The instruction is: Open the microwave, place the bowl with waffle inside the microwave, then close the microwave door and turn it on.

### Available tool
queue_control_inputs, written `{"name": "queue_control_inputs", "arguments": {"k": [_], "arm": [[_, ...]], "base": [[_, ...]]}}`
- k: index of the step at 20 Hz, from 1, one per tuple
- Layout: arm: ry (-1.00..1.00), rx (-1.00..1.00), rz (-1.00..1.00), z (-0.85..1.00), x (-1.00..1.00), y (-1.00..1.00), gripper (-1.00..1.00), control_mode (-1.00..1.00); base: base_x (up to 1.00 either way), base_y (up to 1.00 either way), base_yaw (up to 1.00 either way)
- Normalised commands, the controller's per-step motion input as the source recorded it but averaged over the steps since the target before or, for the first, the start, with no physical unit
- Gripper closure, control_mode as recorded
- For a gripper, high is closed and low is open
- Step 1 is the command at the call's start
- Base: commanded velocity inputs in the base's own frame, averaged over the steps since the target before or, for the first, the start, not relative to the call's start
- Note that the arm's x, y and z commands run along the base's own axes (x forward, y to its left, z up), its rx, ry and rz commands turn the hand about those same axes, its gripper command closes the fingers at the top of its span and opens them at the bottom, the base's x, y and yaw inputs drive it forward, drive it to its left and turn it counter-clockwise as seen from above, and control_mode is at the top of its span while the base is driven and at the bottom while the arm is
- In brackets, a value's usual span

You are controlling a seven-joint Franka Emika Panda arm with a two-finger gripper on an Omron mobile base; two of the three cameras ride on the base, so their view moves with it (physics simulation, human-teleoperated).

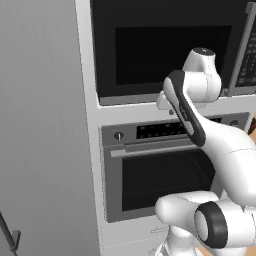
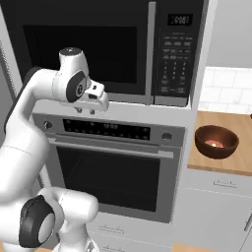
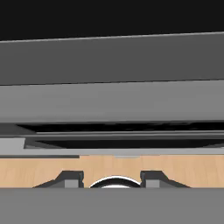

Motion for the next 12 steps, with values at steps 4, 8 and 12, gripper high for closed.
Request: {"name": "queue_control_inputs", "arguments": {"k": [4,8,12], "arm": [[0.0,0.0,0.0,-0.02,0.0,0.0,-1.0,-1.0],[0.0,0.0,0.0,0.0,0.0,0.0,-1.0,1.0],[0.0,0.0,0.0,0.0,0.0,0.0,-1.0,1.0]], "base": [[0.0,0.0,0.0],[-0.46,-0.65,0.06],[-0.38,-1.0,0.24]]}}
